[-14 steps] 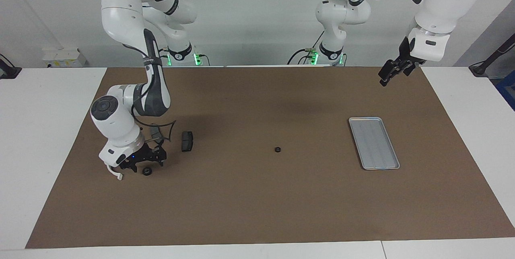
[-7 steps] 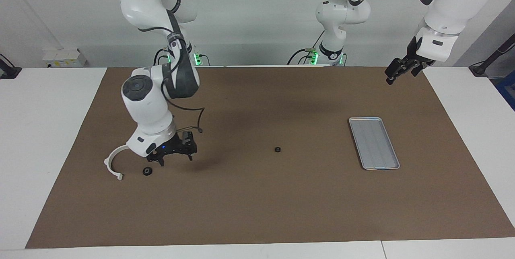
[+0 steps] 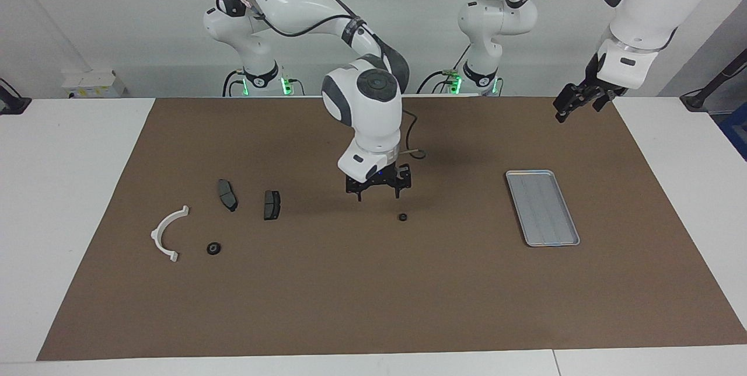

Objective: Place bearing gear from tray to pile
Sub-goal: 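Move the right gripper back to the gear at table center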

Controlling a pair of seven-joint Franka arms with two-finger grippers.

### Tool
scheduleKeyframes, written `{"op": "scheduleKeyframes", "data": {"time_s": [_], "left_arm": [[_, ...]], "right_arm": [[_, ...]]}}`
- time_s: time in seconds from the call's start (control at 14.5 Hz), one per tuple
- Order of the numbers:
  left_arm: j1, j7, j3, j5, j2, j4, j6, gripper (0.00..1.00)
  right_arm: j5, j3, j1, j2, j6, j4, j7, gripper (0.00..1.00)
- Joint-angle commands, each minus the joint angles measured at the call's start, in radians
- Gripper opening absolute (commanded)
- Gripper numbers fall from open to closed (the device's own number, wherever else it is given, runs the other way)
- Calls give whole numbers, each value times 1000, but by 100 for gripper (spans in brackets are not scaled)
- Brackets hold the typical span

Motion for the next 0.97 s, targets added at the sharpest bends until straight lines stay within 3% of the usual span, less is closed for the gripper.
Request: {"op": "scheduleKeyframes", "data": {"time_s": [0.0,0.48,0.9], "left_arm": [[14,13,-16,-14,-27,-45,78,100],[12,16,-8,-40,-13,-68,91,100],[2,13,-9,-40,-18,-68,86,100]], "right_arm": [[-16,-6,31,121,39,107,42,92],[-23,-9,81,190,116,107,92,90],[-36,-1,81,190,187,74,96,81]]}}
